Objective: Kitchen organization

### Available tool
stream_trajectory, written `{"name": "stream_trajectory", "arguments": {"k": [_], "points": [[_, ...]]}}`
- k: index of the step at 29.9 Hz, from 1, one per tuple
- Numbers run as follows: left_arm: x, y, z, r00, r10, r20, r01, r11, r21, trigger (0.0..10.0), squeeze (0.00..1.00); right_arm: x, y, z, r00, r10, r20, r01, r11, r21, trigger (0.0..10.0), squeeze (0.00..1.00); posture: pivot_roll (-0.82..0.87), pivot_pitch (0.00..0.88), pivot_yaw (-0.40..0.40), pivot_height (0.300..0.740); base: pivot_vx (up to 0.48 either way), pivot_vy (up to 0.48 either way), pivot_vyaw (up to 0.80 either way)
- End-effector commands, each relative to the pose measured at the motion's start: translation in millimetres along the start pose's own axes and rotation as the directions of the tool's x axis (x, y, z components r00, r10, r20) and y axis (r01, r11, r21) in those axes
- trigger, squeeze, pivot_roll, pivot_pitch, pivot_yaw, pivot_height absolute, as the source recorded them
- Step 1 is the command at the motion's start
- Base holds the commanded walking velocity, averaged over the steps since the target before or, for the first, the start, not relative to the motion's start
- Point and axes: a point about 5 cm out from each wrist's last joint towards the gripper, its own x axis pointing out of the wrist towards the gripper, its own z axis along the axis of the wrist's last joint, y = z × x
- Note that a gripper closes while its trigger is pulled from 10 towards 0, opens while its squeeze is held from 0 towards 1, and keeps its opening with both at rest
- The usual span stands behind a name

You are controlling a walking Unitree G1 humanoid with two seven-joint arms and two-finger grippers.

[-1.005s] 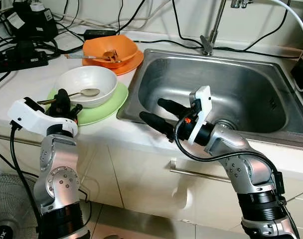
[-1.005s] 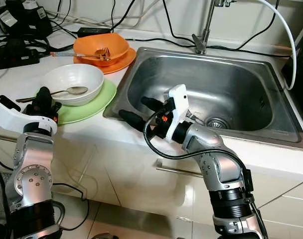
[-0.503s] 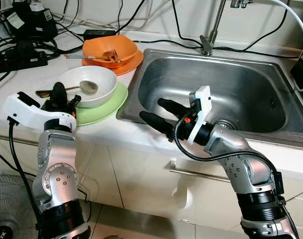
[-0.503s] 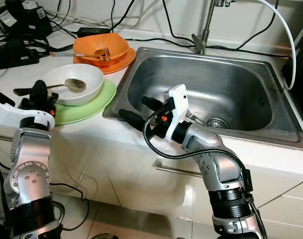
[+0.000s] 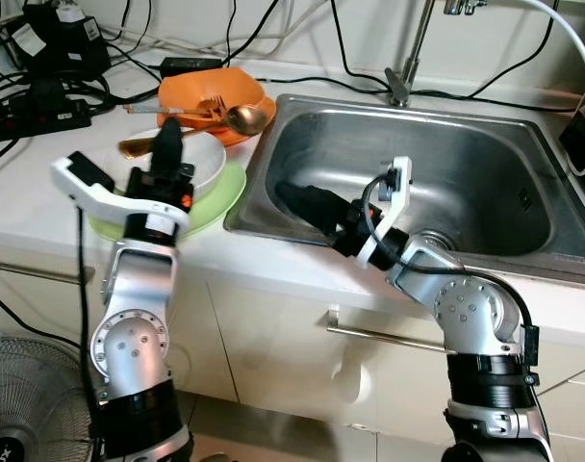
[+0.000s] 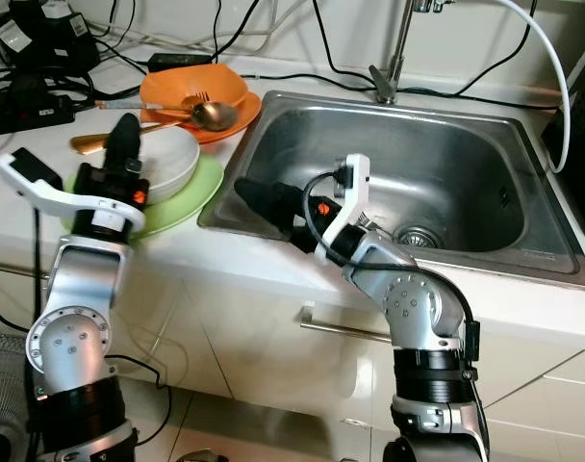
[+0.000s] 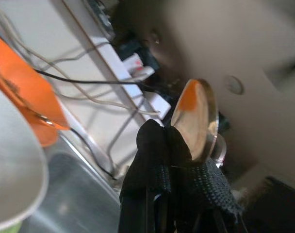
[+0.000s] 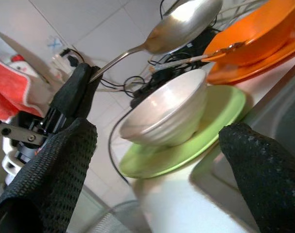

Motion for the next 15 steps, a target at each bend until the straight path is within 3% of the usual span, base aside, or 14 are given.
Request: {"name": "stream_trajectory", "arguments": {"k": [1, 10, 15], "points": [[0.2, -5.5, -8.6, 0.997, -0.061, -0.046, 0.059, 0.997, -0.044, 0.0, 0.0, 3.9, 5.4, 3.4, 1.0, 0.026, -0.003, -0.026, 0.999, 0.04, 10.0, 0.0, -0.04, 0.029, 0.015, 0.74, 0.0, 0.0, 0.0], [-1.3, -5.8, -28.9, 0.984, -0.116, -0.137, 0.099, 0.987, -0.125, 0.0, 0.0, 10.2, 16.7, 4.6, 0.996, 0.086, 0.01, -0.086, 0.991, 0.106, 10.0, 0.0, -0.05, 0.032, 0.014, 0.74, 0.0, 0.0, 0.0], [-6.3, -7.8, -40.5, 0.971, -0.148, -0.188, 0.116, 0.978, -0.173, 0.0, 0.0, 17.0, 19.0, 12.0, 0.994, 0.078, 0.074, -0.088, 0.987, 0.134, 10.0, 0.0, -0.05, 0.035, 0.012, 0.74, 0.0, 0.0, 0.0]]}}
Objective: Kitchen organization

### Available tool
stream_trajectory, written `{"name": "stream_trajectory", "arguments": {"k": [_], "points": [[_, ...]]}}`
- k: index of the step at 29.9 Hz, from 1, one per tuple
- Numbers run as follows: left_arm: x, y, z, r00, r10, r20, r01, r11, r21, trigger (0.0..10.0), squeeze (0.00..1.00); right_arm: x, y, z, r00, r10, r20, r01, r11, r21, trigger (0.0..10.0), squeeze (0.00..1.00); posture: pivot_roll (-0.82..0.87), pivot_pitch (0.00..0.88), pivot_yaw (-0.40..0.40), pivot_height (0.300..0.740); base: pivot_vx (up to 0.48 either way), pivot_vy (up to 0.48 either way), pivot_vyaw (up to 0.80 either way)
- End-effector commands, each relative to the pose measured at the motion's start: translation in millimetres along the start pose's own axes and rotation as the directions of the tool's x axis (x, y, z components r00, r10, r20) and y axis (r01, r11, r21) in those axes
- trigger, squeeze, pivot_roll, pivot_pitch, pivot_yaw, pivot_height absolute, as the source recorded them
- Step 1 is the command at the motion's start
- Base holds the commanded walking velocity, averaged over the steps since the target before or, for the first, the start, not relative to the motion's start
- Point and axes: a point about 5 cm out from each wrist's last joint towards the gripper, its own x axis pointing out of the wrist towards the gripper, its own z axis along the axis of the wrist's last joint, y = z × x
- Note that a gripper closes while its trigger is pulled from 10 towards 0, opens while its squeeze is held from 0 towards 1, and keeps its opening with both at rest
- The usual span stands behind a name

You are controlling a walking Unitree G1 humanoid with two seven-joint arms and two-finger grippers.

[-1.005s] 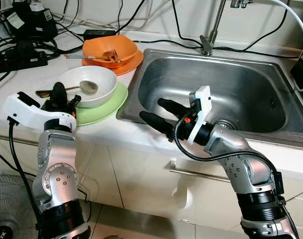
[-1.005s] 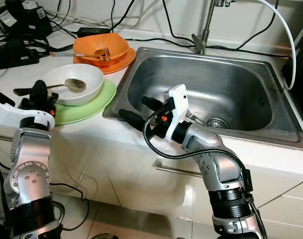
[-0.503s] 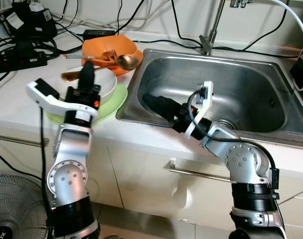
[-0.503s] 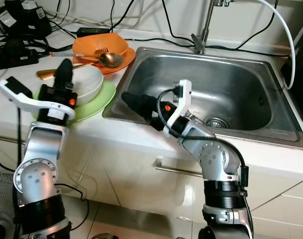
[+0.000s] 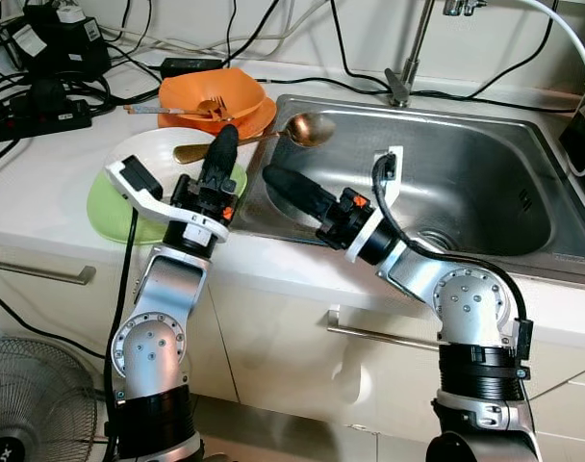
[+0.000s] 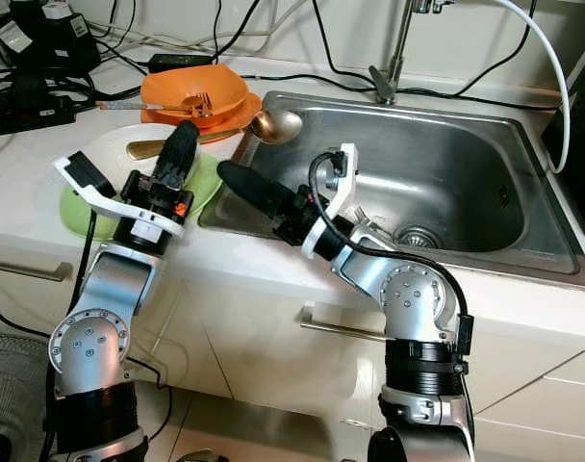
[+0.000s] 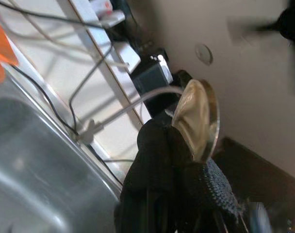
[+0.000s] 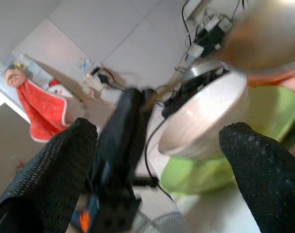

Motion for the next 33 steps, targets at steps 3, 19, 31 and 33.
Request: {"name": "stream_trajectory", "arguments": {"k": [3, 19, 31, 33], "points": [[-0.3, -4.7, -9.5, 0.999, -0.038, -0.037, 0.036, 0.999, -0.032, 0.0, 0.0, 5.3, 3.1, 7.7, 0.999, 0.002, 0.045, -0.002, 1.0, 0.007, 10.0, 0.0, -0.05, 0.036, 0.011, 0.74, 0.0, 0.0, 0.0], [-3.3, -10.7, -19.8, 0.993, -0.07, -0.094, 0.065, 0.996, -0.055, 0.0, 0.0, 9.5, 2.2, 15.2, 0.993, -0.019, 0.114, 0.017, 1.0, 0.023, 0.0, 0.0, -0.05, 0.042, 0.016, 0.74, 0.0, 0.0, 0.0], [-2.9, -10.1, -19.7, 0.993, -0.064, -0.102, 0.06, 0.997, -0.037, 0.0, 0.0, 10.5, -1.4, 19.2, 0.988, -0.048, 0.145, 0.045, 0.999, 0.025, 0.0, 0.0, -0.04, 0.031, 0.013, 0.74, 0.0, 0.0, 0.0], [-3.5, -9.9, -19.3, 0.993, -0.063, -0.101, 0.059, 0.998, -0.035, 0.0, 0.0, 10.9, -1.8, 19.5, 0.988, -0.05, 0.147, 0.047, 0.999, 0.026, 0.0, 0.0, -0.04, 0.029, 0.01, 0.74, 0.0, 0.0, 0.0]]}}
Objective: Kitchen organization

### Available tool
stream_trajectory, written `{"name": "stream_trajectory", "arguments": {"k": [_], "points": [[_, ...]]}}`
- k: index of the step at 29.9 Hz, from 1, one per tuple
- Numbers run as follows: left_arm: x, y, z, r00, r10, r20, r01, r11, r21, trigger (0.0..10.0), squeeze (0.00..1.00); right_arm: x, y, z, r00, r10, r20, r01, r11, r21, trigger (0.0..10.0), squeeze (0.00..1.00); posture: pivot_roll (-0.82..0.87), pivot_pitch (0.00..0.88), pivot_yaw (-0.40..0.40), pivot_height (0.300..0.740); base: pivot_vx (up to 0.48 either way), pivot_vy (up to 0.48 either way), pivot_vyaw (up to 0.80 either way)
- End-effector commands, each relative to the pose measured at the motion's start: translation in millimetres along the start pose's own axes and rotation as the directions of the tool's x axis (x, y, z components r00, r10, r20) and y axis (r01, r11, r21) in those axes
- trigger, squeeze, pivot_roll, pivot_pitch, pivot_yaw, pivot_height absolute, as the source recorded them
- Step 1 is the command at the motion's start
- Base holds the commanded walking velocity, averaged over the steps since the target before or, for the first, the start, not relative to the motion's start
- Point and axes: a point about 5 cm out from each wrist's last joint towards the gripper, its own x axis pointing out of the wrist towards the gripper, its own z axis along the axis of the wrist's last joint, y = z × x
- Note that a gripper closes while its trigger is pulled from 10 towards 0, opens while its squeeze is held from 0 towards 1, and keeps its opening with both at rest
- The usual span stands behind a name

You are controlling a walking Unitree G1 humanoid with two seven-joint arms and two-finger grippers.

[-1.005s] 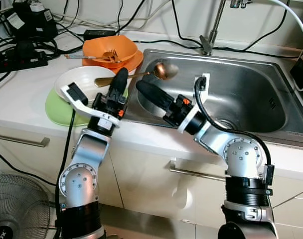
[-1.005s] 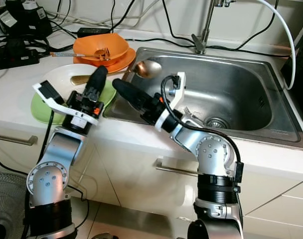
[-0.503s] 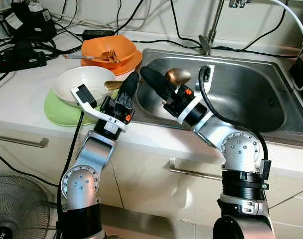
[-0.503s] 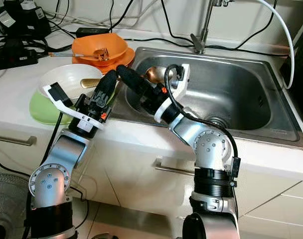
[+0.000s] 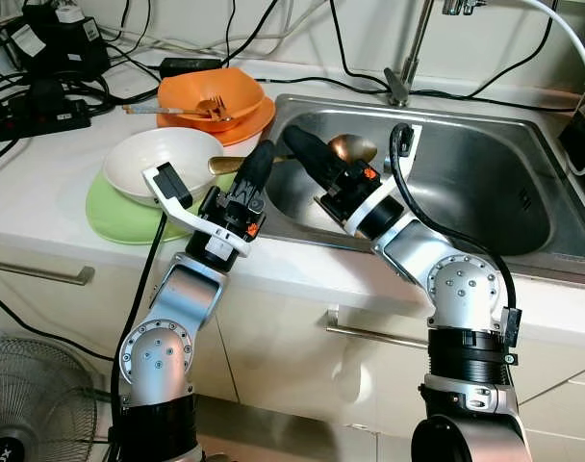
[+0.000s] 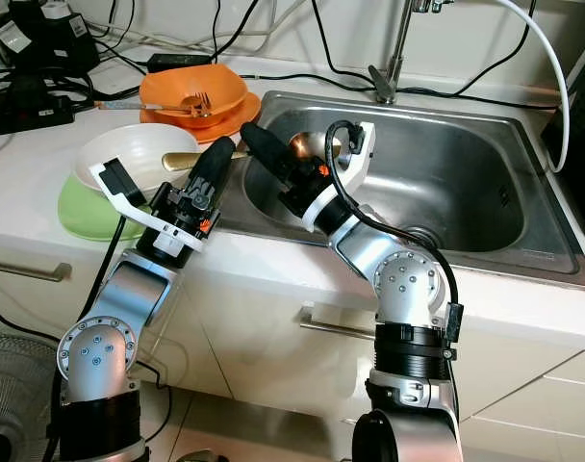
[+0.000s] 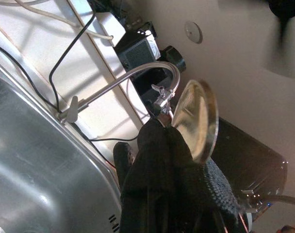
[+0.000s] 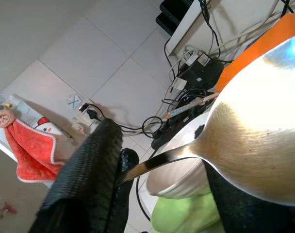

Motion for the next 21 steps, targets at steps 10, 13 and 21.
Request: {"name": "stream_trajectory", "arguments": {"k": [10, 13, 21], "points": [[-3.0, -4.0, -8.3, 0.999, -0.02, -0.035, 0.02, 1.0, 0.0, 0.0, 0.0, 6.0, 3.1, 7.2, 1.0, 0.003, 0.026, -0.003, 1.0, -0.014, 0.0, 0.0, -0.05, 0.024, 0.005, 0.74, 0.0, 0.0, 0.0], [-2.9, -3.5, -8.8, 0.999, -0.018, -0.037, 0.018, 1.0, 0.0, 0.0, 0.0, 6.1, 2.8, 7.7, 1.0, 0.0, 0.029, 0.0, 1.0, -0.015, 0.0, 0.0, -0.05, 0.024, 0.005, 0.74, 0.0, 0.0, 0.0], [-3.6, -0.5, -10.9, 0.999, -0.002, -0.05, 0.002, 1.0, 0.002, 0.0, 0.0, 5.9, 0.4, 12.9, 0.998, -0.018, 0.053, 0.019, 1.0, -0.015, 0.0, 0.0, -0.05, 0.023, 0.007, 0.74, 0.0, 0.0, 0.0]]}}
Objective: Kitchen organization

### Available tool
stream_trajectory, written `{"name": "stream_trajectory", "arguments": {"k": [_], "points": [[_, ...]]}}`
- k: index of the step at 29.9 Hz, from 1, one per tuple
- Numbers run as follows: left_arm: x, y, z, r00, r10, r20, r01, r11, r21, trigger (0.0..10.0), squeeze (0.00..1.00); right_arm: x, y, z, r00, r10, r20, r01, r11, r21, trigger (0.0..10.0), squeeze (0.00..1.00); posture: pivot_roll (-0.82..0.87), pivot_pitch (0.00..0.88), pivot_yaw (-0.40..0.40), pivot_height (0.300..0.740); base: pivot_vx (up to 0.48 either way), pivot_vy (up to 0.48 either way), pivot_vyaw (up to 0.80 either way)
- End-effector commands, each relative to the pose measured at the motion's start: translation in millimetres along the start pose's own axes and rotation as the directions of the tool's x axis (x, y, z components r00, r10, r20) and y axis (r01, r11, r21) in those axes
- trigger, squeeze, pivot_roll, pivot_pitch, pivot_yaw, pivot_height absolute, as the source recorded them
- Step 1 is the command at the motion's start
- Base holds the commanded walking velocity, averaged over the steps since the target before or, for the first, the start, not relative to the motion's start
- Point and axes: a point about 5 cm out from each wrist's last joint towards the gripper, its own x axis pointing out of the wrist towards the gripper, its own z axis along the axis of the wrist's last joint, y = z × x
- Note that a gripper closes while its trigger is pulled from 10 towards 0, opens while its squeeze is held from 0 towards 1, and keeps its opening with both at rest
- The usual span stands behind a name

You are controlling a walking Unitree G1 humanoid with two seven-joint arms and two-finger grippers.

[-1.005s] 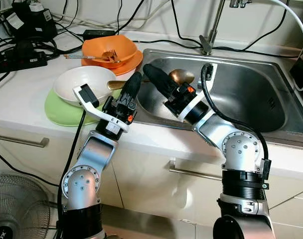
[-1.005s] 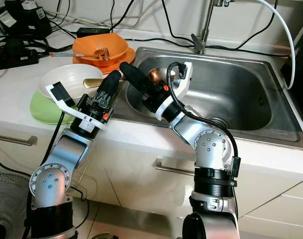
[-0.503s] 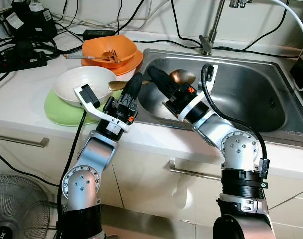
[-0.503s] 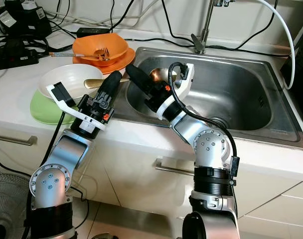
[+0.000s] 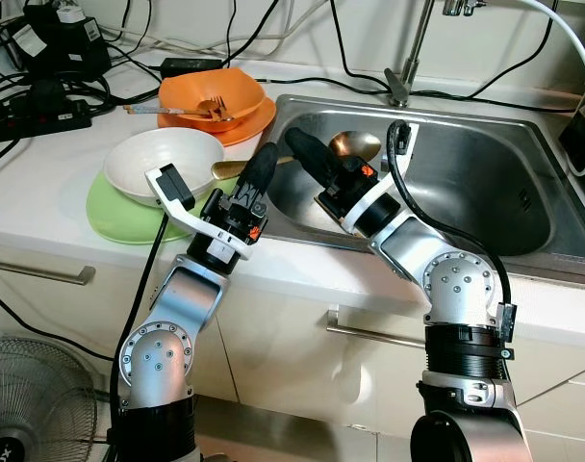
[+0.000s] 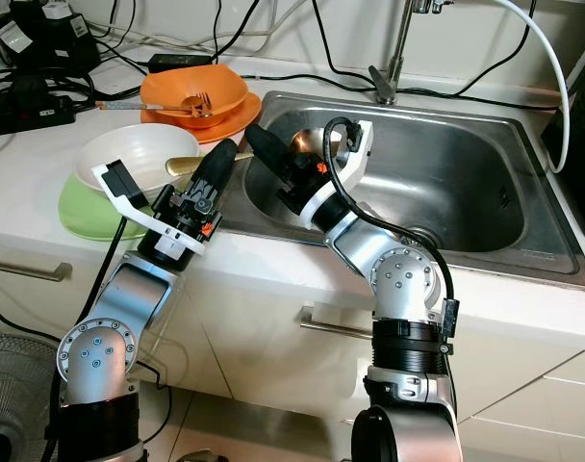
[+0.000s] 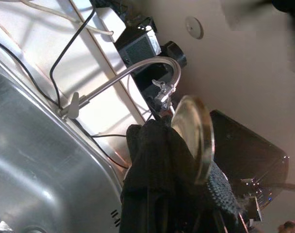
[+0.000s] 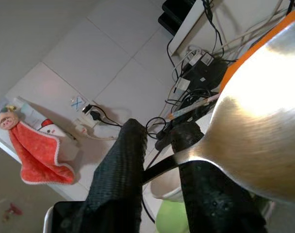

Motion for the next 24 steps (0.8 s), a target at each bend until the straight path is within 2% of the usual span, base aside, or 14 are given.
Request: {"name": "stream_trajectory", "arguments": {"k": [1, 4, 5, 10, 11, 12, 24], "points": [[-1.4, -1.1, -9.0, 0.999, -0.003, -0.033, 0.002, 1.0, -0.004, 2.0, 0.0, 2.9, 2.3, 11.4, 0.999, -0.018, 0.046, 0.019, 0.999, -0.028, 0.0, 0.0, -0.05, 0.023, 0.007, 0.74, 0.0, 0.0, 0.0], [-1.5, 0.0, -10.0, 0.999, 0.005, -0.042, -0.004, 1.0, 0.007, 5.1, 0.0, 3.0, 1.3, 12.6, 0.998, -0.024, 0.05, 0.025, 0.999, -0.029, 0.0, 0.0, -0.05, 0.023, 0.008, 0.74, 0.0, 0.0, 0.0], [-1.5, 0.6, -10.6, 0.999, 0.01, -0.049, -0.009, 1.0, 0.016, 10.0, 0.0, 3.0, 0.9, 12.9, 0.998, -0.026, 0.052, 0.028, 0.999, -0.029, 0.0, 0.0, -0.05, 0.022, 0.007, 0.74, 0.0, 0.0, 0.0], [-1.2, 3.7, -12.5, 0.998, 0.029, -0.064, -0.027, 0.999, 0.03, 10.0, 0.0, 3.3, -0.2, 14.2, 0.998, -0.035, 0.059, 0.037, 0.999, -0.03, 0.0, 0.0, -0.05, 0.023, 0.007, 0.74, 0.0, 0.0, 0.0], [-1.2, 3.8, -12.6, 0.997, 0.03, -0.064, -0.028, 0.999, 0.03, 10.0, 0.4, 3.3, -0.4, 14.5, 0.997, -0.037, 0.061, 0.039, 0.999, -0.03, 0.0, 0.0, -0.05, 0.023, 0.007, 0.74, 0.0, 0.0, 0.0], [-0.8, 4.7, -13.2, 0.997, 0.035, -0.069, -0.033, 0.999, 0.031, 10.0, 1.0, 3.5, -1.7, 16.1, 0.997, -0.044, 0.068, 0.047, 0.998, -0.031, 0.0, 0.0, -0.05, 0.019, 0.007, 0.74, 0.0, 0.0, 0.0], [-1.5, 8.1, -16.6, 0.993, 0.064, -0.095, -0.058, 0.996, 0.065, 10.0, 1.0, 3.4, -9.2, 24.7, 0.987, -0.111, 0.116, 0.117, 0.992, -0.044, 0.0, 0.0, -0.06, 0.027, 0.007, 0.74, 0.0, 0.0, 0.0]]}}
